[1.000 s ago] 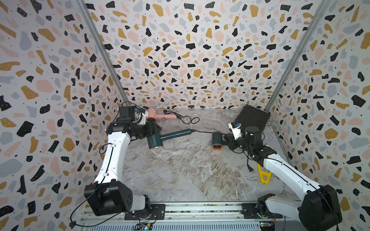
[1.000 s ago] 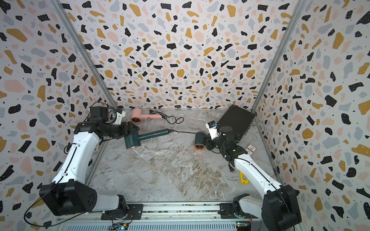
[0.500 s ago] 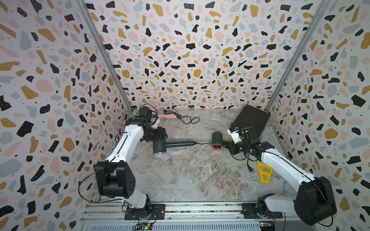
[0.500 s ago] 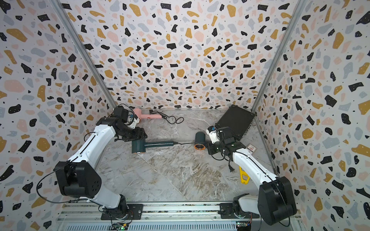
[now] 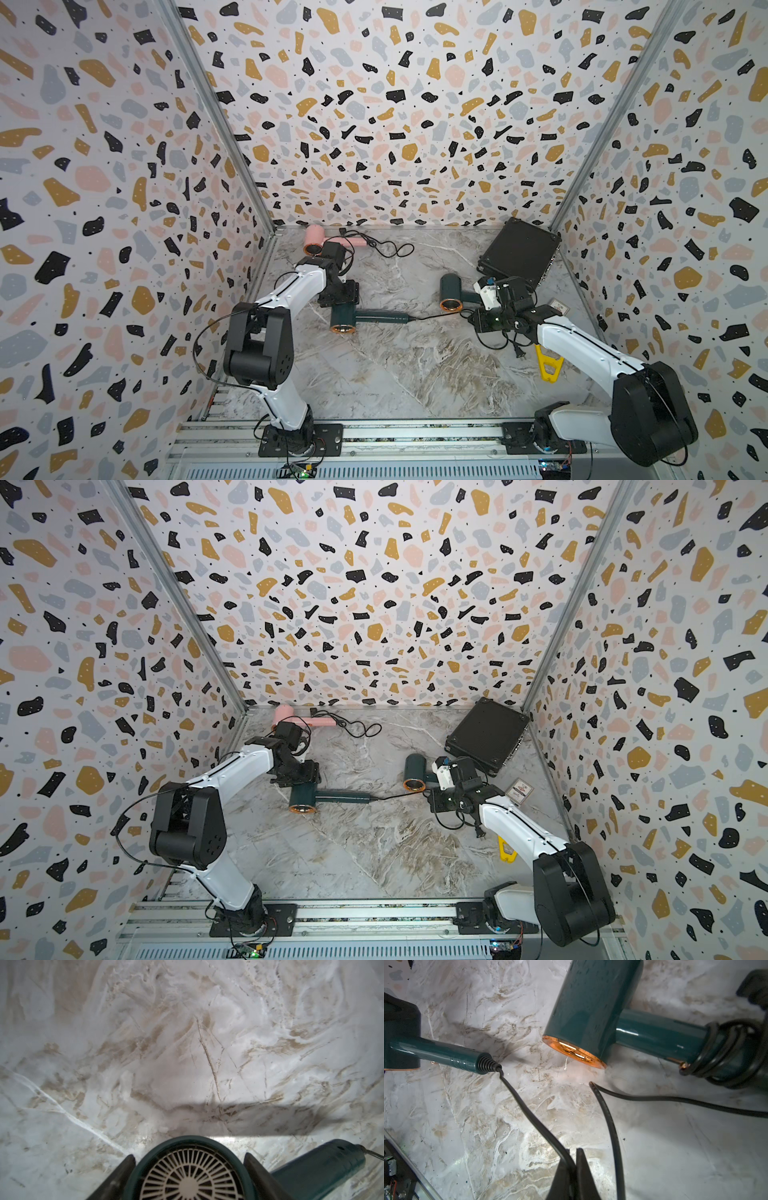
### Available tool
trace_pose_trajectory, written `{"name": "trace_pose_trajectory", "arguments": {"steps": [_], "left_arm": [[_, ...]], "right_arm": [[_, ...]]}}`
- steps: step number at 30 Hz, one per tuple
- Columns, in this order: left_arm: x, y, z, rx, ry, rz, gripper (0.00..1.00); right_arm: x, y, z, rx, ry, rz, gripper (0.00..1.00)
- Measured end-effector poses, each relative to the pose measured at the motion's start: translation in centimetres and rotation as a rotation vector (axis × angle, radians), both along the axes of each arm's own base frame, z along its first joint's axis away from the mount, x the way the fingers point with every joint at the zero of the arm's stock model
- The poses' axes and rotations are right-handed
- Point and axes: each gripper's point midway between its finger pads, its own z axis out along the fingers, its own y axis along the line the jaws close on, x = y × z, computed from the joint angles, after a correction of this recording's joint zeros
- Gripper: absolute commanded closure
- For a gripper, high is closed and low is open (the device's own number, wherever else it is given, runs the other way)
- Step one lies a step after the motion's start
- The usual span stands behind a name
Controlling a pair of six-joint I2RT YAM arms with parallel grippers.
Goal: Wrap the cord around the hair dryer
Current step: Place the hair dryer at the center of the board, then pick up the hair dryer from the center of the board.
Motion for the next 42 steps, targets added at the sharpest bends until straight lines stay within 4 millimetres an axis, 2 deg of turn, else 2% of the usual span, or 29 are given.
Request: {"name": "trace_pose_trajectory", "arguments": {"steps": [3,7,8,12,15,20,29,37,42], "left_arm": [[0.4,-0.1,-1.4,0.014,0.016,0.004,0.98],[0.3,0.0,-3.3,0.023,0.061,0.011,0.50],[0.3,0.0,-3.5,0.024,0.065,0.011,0.42],[0.3,0.0,-3.5,0.025,0.066,0.010,0.13],[0.4,1.0,-3.6,0.083,0.062,0.016,0.02],[0.4,1.5,-3.5,0.112,0.059,0.019,0.01],[-0.3,1.3,-2.5,0.100,0.043,0.033,0.01],[-2.4,0.5,-5.0,0.041,0.092,0.071,0.04],[-3.0,0.0,-5.4,0.006,0.089,0.096,0.16]], "right_arm": [[-0.1,0.3,-0.1,0.001,0.005,-0.009,0.94],[-0.2,0.3,-0.1,-0.004,0.003,-0.021,0.95],[-0.2,0.2,-0.1,-0.005,0.002,-0.027,0.95],[-0.5,0.0,-0.3,-0.012,0.004,-0.036,0.95],[-0.3,-0.4,-0.3,-0.030,-0.009,-0.057,0.96],[0.0,-0.7,0.4,-0.041,-0.044,-0.074,0.96],[0.2,-1.1,0.3,-0.064,-0.055,-0.090,0.96],[0.2,-1.3,0.1,-0.081,-0.059,-0.100,0.96],[0.3,-1.4,0.1,-0.081,-0.059,-0.108,0.96]]}}
